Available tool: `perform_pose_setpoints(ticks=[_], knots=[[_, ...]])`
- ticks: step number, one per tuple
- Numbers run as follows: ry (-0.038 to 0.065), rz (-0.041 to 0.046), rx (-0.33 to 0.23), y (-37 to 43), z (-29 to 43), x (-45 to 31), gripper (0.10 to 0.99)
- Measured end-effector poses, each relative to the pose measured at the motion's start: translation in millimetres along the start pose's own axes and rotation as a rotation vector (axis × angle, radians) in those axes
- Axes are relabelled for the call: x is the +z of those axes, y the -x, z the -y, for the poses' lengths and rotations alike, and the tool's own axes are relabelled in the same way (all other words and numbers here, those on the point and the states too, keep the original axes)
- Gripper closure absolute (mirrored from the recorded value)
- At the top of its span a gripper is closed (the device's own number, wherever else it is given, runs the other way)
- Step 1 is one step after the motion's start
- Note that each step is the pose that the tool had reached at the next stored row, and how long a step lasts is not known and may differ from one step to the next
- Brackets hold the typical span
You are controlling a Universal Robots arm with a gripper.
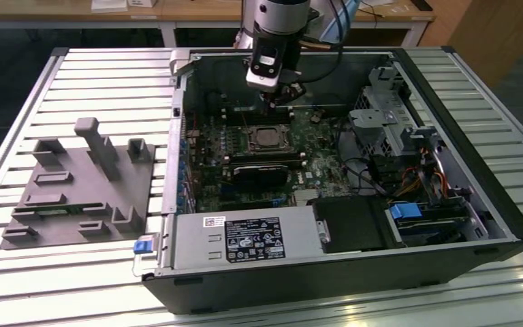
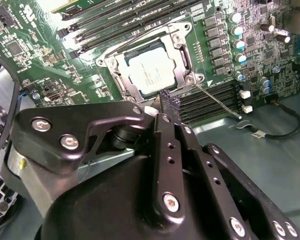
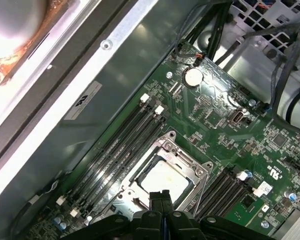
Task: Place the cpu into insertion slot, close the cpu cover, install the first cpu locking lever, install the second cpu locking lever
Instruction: 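Install the first cpu locking lever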
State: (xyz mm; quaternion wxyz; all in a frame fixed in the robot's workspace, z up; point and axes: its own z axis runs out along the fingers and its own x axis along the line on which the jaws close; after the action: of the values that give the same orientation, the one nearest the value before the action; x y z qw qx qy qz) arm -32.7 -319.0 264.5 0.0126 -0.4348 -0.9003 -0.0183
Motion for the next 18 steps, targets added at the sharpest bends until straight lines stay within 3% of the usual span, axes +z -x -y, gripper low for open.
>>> perform_pose_setpoints(ticks=[18], knots=[[-0.003, -0.002, -0.089, 0.0, 0.0, 0.0, 0.98]])
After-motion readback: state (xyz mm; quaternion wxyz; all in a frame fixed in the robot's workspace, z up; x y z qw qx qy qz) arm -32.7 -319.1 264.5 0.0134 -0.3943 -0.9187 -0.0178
